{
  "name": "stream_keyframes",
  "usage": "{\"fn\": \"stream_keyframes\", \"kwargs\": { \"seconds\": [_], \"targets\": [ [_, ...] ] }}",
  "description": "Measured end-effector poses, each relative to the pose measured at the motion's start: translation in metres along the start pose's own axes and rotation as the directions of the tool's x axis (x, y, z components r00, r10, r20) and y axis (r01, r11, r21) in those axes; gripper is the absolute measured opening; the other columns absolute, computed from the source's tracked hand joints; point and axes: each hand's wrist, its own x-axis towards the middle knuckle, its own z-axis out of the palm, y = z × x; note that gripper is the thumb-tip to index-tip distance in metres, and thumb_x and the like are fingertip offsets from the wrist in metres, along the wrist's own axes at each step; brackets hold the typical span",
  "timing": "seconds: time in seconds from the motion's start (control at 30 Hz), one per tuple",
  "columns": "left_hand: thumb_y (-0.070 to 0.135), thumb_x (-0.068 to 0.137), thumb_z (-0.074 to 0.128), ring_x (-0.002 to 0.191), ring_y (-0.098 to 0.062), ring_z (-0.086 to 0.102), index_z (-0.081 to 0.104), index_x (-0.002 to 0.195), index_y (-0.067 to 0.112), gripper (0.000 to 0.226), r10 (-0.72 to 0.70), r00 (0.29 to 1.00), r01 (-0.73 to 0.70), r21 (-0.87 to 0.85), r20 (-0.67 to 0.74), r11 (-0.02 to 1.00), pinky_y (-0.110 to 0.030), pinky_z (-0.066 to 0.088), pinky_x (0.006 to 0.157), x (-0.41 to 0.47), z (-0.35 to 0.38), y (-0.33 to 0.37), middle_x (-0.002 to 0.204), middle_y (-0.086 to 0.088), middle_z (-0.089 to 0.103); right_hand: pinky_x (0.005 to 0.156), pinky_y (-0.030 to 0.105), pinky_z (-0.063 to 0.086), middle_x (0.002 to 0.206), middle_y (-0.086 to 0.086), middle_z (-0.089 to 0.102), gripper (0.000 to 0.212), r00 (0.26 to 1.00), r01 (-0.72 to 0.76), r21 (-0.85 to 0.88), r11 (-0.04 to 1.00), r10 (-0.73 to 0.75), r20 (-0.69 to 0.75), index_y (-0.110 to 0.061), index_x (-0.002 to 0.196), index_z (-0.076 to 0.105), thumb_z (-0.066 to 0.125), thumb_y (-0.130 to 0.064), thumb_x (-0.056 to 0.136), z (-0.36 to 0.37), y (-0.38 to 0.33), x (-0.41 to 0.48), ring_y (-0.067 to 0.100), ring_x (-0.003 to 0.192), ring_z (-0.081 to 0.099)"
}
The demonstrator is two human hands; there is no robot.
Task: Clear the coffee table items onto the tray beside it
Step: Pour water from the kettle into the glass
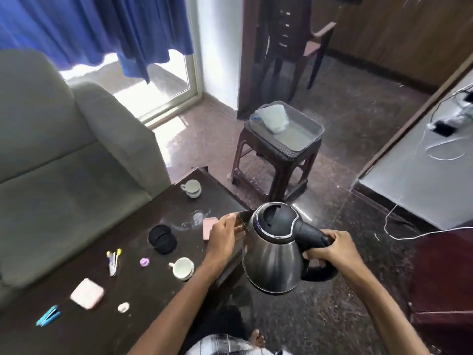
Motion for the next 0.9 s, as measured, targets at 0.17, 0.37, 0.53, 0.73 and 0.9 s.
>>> {"fn": "stream_keyframes", "kwargs": {
  "seconds": [0.17, 0.37, 0.53, 0.73, 0.9],
  "targets": [
    [0.015, 0.096, 0.041, 0.068, -0.013, 0.062, 0.07, 0.081, 0.018, 0.033, -0.012, 1.0, 0.013, -0.049, 0.023, 0.999, -0.022, 0.052, 0.063, 0.05, 0.054, 0.024, 0.078, -0.001, 0.07, 0.037, 0.018, 0.03, 0.037, 0.004, 0.049, 0.022, 0.999, -0.007, -0.004, 1.0, 0.006, -0.039, -0.002, 0.055, 0.057, 0.076, 0.007, 0.047, -0.042, -0.004, 0.057, 0.013, 0.034, 0.042],
    [0.014, 0.097, 0.041, 0.065, -0.01, 0.063, 0.072, 0.076, 0.021, 0.038, -0.005, 1.0, 0.008, -0.1, 0.025, 0.995, -0.025, 0.049, 0.066, 0.131, 0.114, 0.043, 0.07, 0.006, 0.072, 0.04, 0.019, 0.032, 0.04, 0.007, 0.051, 0.017, 0.999, -0.006, -0.074, 0.997, 0.002, -0.054, 0.008, 0.058, 0.059, 0.075, 0.008, 0.052, -0.091, -0.011, 0.148, 0.015, 0.036, 0.045],
    [0.015, 0.098, 0.039, 0.07, -0.009, 0.063, 0.068, 0.085, 0.021, 0.032, -0.019, 0.998, 0.025, -0.097, 0.059, 0.995, -0.017, 0.052, 0.06, 0.194, 0.16, 0.072, 0.076, 0.005, 0.07, 0.048, 0.025, 0.036, 0.043, 0.007, 0.056, 0.022, 1.0, -0.014, -0.155, 0.988, 0.01, -0.03, 0.006, 0.06, 0.06, 0.077, -0.002, 0.048, -0.139, -0.036, 0.225, 0.014, 0.039, 0.048],
    [0.012, 0.099, 0.035, 0.069, -0.003, 0.065, 0.067, 0.086, 0.02, 0.034, 0.004, 0.992, 0.01, -0.109, 0.129, 0.994, -0.015, 0.052, 0.055, 0.255, 0.207, 0.119, 0.077, 0.007, 0.069, 0.053, 0.028, 0.04, 0.051, 0.012, 0.061, 0.041, 0.999, 0.019, -0.246, 0.969, -0.031, -0.045, 0.004, 0.066, 0.064, 0.072, -0.02, 0.034, -0.191, -0.073, 0.311, 0.015, 0.045, 0.054],
    [0.008, 0.098, 0.032, 0.071, -0.005, 0.061, 0.065, 0.08, 0.023, 0.04, 0.027, 0.99, -0.016, -0.088, 0.135, 0.996, -0.014, 0.051, 0.057, 0.305, 0.236, 0.146, 0.071, 0.011, 0.068, 0.046, 0.019, 0.041, 0.055, 0.011, 0.058, 0.021, 0.992, 0.121, -0.265, 0.957, -0.108, 0.065, 0.005, 0.069, 0.065, 0.076, 0.003, 0.05, -0.224, -0.107, 0.389, 0.012, 0.049, 0.052]
  ]
}}
